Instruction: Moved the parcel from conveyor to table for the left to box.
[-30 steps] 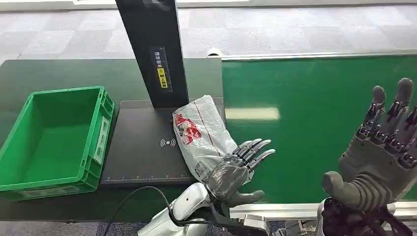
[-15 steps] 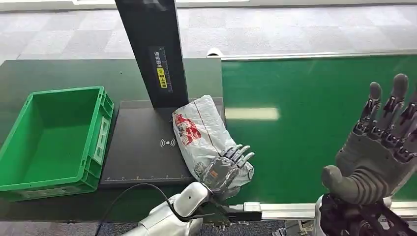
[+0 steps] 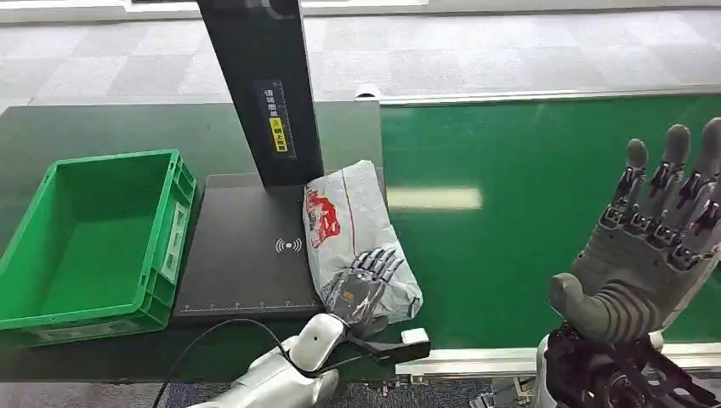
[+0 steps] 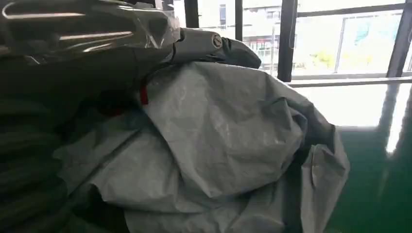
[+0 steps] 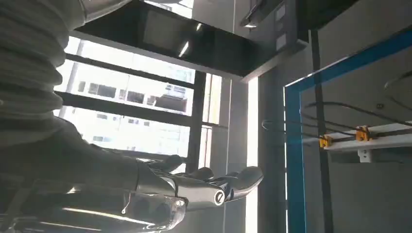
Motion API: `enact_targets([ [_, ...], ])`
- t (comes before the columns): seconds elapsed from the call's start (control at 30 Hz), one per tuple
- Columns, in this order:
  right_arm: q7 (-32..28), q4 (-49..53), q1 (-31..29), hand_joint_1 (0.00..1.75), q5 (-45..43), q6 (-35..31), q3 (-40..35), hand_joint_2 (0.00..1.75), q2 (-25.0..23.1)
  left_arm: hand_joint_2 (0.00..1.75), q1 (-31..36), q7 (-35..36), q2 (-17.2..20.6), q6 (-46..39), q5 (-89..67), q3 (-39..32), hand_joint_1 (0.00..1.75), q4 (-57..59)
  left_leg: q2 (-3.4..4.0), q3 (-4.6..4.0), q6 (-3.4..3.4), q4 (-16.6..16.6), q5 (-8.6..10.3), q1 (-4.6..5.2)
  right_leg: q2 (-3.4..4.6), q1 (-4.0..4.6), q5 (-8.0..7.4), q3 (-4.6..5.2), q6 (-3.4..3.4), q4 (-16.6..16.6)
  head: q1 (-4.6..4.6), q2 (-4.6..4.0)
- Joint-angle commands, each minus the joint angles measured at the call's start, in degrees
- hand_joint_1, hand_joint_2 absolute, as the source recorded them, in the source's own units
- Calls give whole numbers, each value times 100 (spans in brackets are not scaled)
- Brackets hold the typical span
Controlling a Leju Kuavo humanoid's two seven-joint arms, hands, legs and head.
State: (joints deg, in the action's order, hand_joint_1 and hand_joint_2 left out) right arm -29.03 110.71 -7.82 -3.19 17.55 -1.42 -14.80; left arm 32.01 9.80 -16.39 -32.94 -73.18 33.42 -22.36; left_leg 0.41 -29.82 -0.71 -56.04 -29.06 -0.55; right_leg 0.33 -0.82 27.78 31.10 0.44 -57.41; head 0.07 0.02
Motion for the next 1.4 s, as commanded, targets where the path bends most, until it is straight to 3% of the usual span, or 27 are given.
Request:
enact_targets([
  [0.03, -59, -336, -76, 0, -65, -76, -69, 175, 280, 175, 533, -414, 257, -256, 260, -1267, 171, 301, 14, -50, -5, -8, 31, -10, 18, 12, -41, 54, -12, -5, 0, 0],
  [0.23, -111, -454, -66, 0, -110, -71, -71, 175, 369, 175, 350, -1373, 61, 85, 1128, -1895, 147, 105, 26, -150, -8, -3, 113, -13, 31, 16, -127, 154, -26, -1, 0, 0],
  [0.27, -129, -485, -58, 0, -123, -65, -76, 175, 393, 175, 267, -1812, -12, 221, 1501, -2095, 145, -22, 25, -147, -12, -2, 121, -12, 31, 15, -133, 151, -22, 0, -2, 0],
  [0.5, -183, -554, -61, 0, -147, -70, -58, 175, 434, 175, -42, -2778, -170, 543, 2295, -2126, 133, -609, -3, -138, -3, 2, 156, -8, 14, 11, -149, 136, -5, 6, 0, 0],
  [0.6, -191, -571, -46, 0, -146, -106, -45, 175, 438, 175, -325, -3452, -187, 660, 3060, -1898, 145, -1453, -8, -139, -3, 2, 152, -5, 13, 9, -147, 134, -4, 5, 0, 0],
  [0.67, -211, -570, -32, 0, -139, -136, -33, 175, 444, 175, -464, -3432, -84, 678, 3315, -1612, 159, -2123, -12, -151, -2, 0, 153, -5, 8, 9, -147, 144, -4, 6, -2, 0],
  [0.83, -217, -564, -30, 0, -139, -138, -36, 175, 446, 175, -502, -3248, 16, 743, 3436, -1436, 159, -2342, -9, -183, -5, 1, 153, -4, 11, 7, -147, 178, -4, 3, 0, 0],
  [0.9, -238, -547, -2, 0, -128, -202, -31, 175, 456, 175, -540, -3765, 97, 377, 3832, -1366, 173, -2818, -13, -182, -5, 3, 154, -4, 9, 7, -148, 177, -5, 5, 0, 0],
  [1.07, -332, -388, 253, 0, -117, -298, 16, 175, 450, 175, -754, -3671, 556, -412, 3859, -1411, 175, -4652, -6, -194, -5, -2, 153, -8, 12, 12, -149, 190, -6, 2, 0, 0],
  [1.13, -330, -301, 371, 0, -71, -309, 29, 175, 402, 175, -781, -3622, 624, -706, 3557, -1844, 175, -5002, -4, -194, -4, 0, 152, -8, 16, 12, -149, 190, -7, 3, 0, 0],
  [1.3, -320, -249, 503, 0, -38, -339, 60, 175, 345, 175, -710, -4023, 240, -706, 2973, -3785, 175, -5371, 1, -192, -5, 1, 152, -6, 21, 9, -148, 190, -5, 0, -2, 0],
  [1.4, -260, -161, 528, 0, -74, -350, 121, 175, 302, 175, -558, -4202, 240, -706, 3004, -4376, 175, -5435, 7, -194, -5, -2, 151, -6, 24, 10, -149, 193, -5, -2, 0, 0],
])
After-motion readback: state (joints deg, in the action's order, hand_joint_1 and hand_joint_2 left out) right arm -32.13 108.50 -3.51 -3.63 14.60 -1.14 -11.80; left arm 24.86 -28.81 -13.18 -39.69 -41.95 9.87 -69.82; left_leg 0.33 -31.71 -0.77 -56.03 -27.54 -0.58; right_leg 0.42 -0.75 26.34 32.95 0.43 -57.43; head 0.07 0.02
